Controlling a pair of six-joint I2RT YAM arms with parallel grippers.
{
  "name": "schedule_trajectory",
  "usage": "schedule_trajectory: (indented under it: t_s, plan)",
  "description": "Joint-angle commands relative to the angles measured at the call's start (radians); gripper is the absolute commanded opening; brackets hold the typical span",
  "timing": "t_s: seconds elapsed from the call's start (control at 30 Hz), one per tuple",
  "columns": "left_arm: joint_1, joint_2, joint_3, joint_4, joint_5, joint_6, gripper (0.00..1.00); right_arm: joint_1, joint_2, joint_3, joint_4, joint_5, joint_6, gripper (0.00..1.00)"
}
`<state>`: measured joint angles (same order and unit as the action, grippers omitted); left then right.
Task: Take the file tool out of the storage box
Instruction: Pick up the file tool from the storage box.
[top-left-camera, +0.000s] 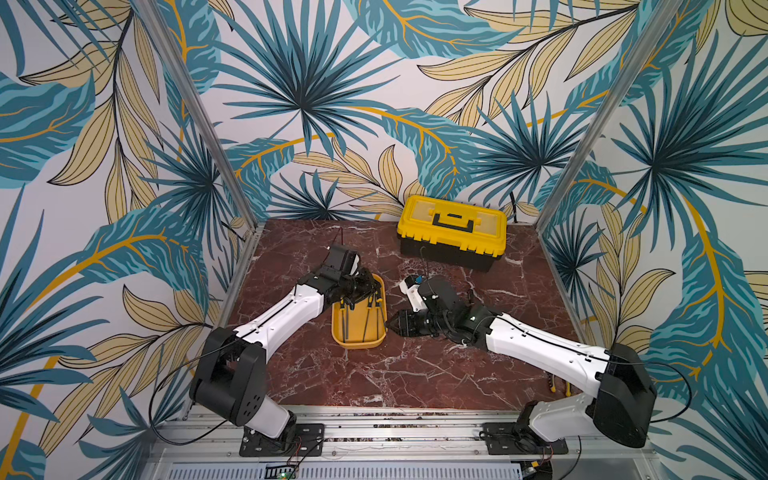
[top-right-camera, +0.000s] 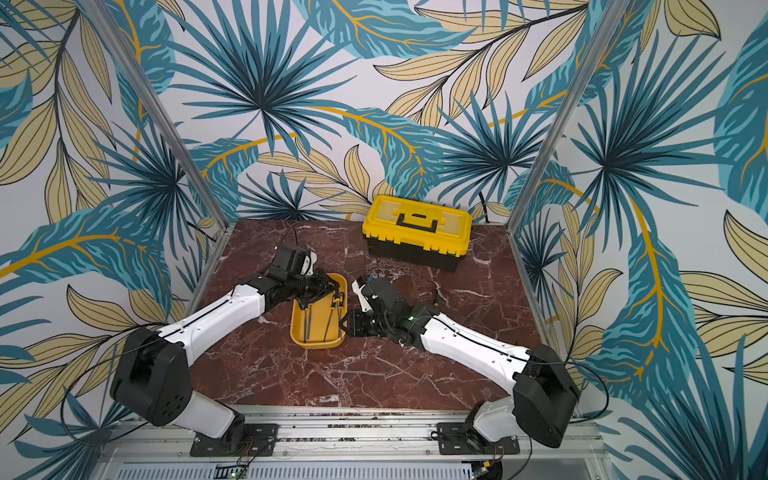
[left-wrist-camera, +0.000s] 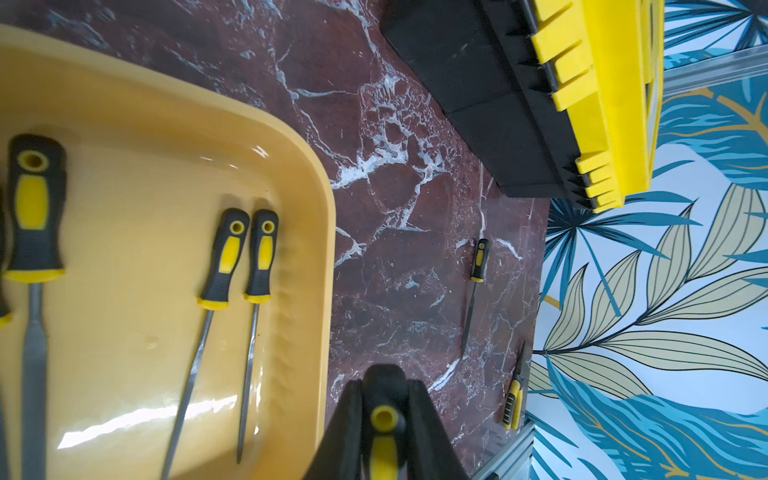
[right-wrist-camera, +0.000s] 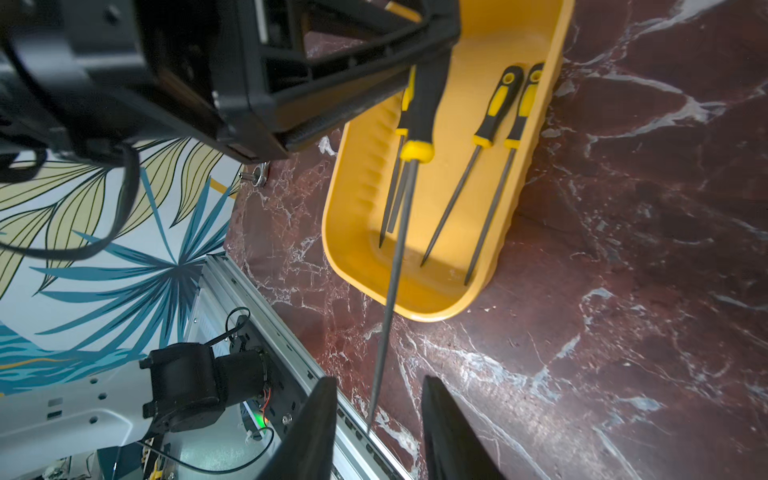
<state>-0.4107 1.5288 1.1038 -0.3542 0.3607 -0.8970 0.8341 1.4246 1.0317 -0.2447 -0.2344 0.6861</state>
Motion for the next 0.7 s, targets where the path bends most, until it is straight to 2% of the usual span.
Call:
schedule_trajectory:
  t_s: [0.0,0.67]
  plan:
    - [0.004,-0.033,-0.025,0.031,0.023,-0.019,0.12,0.009,0.015,0.024,0.011,-0.014,0.005,0.37]
    - [0.002,-0.07,-0.038,0.025,0.027,-0.021,0.11,0.026,0.062,0.028,0.017,-0.011,0.007,0.23]
